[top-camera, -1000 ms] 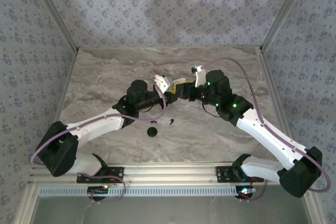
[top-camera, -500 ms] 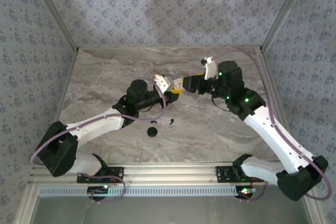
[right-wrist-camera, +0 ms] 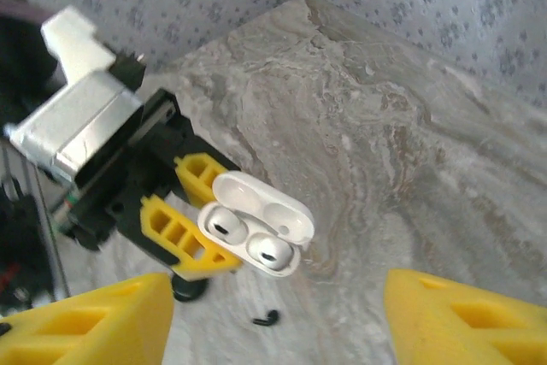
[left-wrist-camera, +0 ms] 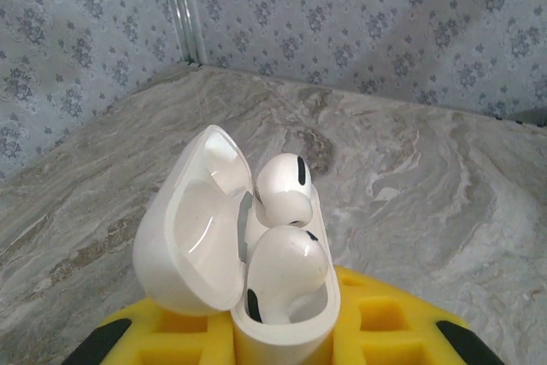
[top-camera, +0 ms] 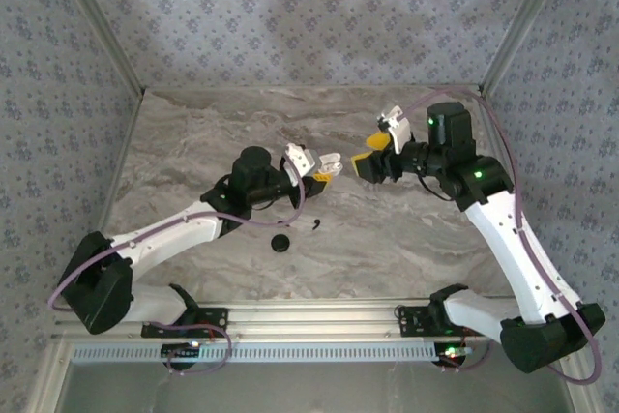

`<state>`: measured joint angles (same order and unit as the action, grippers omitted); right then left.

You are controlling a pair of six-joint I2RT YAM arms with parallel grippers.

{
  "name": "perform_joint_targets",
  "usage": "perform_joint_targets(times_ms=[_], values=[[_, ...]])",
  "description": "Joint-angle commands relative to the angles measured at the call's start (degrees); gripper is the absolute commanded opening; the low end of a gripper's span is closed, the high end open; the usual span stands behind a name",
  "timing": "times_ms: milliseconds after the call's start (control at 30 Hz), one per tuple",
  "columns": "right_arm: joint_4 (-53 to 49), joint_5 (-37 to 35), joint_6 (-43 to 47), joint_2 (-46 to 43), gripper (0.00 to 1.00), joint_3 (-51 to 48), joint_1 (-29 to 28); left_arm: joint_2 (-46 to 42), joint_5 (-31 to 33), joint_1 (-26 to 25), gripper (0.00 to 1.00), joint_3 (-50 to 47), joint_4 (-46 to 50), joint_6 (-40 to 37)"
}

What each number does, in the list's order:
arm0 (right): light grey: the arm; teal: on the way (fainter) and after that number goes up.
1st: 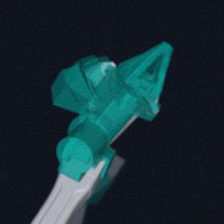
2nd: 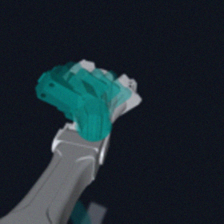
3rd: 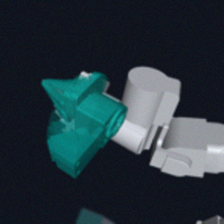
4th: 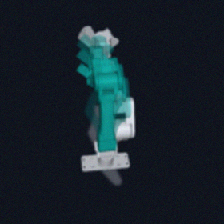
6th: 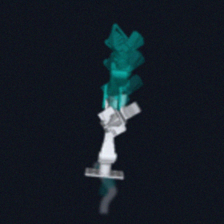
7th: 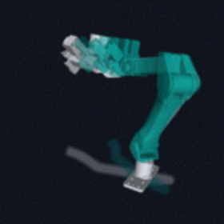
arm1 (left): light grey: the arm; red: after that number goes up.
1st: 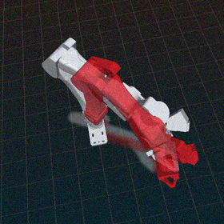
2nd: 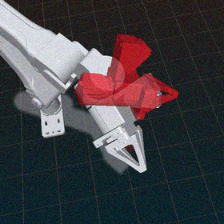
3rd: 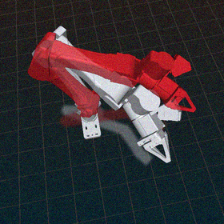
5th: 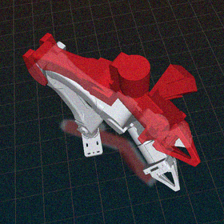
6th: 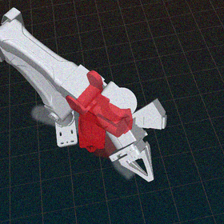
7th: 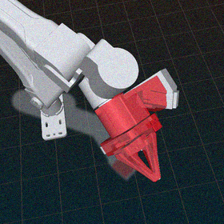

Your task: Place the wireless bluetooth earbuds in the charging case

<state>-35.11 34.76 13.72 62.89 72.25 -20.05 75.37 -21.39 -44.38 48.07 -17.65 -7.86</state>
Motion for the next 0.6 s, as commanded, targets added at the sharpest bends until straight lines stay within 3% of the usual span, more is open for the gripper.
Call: perform_joint_targets(times_ms=[0,200,333,567], values=[[-2.3,3.6,17.2,-1.2,0.70,0.1,1.1,-2.0,-1.5,-0.4,0.15,2.8,3.9,-3.6],[-15.1,6.8,41.9,5.0,0.77,5.6,1.0,-2.1,-1.8,-0.4,0.15,3.1,4.7,-4.2],[-15.6,5.7,46.2,8.0,0.84,7.5,-0.2,-2.3,-1.8,-0.4,0.15,3.1,4.9,-4.3],[-17.4,6.5,48.5,13.9,0.85,10.0,-3.0,-2.7,-1.6,-0.5,0.15,3.3,5.0,-4.2]])
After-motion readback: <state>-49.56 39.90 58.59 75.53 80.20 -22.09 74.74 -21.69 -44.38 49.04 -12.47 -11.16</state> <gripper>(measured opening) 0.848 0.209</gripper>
